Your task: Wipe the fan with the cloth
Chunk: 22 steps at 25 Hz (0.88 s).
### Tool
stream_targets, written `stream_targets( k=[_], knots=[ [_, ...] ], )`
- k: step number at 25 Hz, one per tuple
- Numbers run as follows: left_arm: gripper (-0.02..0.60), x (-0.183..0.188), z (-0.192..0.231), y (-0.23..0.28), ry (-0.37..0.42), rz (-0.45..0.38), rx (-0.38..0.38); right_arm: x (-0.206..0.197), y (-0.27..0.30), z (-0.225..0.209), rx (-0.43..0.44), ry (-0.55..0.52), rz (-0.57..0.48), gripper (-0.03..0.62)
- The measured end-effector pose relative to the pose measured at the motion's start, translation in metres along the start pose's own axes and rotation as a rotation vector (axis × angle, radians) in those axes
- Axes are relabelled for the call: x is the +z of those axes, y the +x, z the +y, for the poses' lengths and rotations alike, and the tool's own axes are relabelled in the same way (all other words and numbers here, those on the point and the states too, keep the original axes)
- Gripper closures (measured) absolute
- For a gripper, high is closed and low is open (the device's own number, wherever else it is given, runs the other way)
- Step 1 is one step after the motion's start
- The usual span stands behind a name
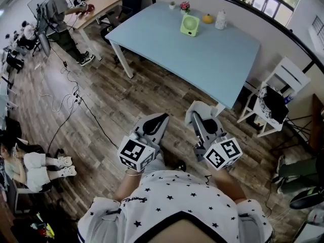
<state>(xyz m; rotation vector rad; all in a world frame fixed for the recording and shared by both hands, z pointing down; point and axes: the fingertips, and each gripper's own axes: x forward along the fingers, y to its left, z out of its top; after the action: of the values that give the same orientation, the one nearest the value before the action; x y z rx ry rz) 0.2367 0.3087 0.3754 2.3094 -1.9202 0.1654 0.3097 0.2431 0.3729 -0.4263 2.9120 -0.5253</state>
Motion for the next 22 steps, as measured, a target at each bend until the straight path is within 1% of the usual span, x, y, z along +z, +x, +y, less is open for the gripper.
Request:
stream_targets(
  k=[5,9,16,22],
  knots=[
    [0.549,0.004,0.013,0.020,0.000,-0.017,-0.039,0.004,0.012,-0.013,-0.032,-0.019,-0.007,0.545],
    [0.550,0.003,0.028,0.033,-0.005,-0.011,-0.075,0.006,0.027,-0.026,-0.070,-0.024,-0.012,0.545],
    [0.550,0.006,0.072,0.047,-0.009,-0.022,-0.112,0.001,0.067,-0.035,-0.112,-0.026,-0.012,0.545],
    [0.550,0.010,0.112,0.059,-0.012,-0.022,-0.143,-0.003,0.111,-0.038,-0.131,-0.019,-0.011,0.545]
  ],
)
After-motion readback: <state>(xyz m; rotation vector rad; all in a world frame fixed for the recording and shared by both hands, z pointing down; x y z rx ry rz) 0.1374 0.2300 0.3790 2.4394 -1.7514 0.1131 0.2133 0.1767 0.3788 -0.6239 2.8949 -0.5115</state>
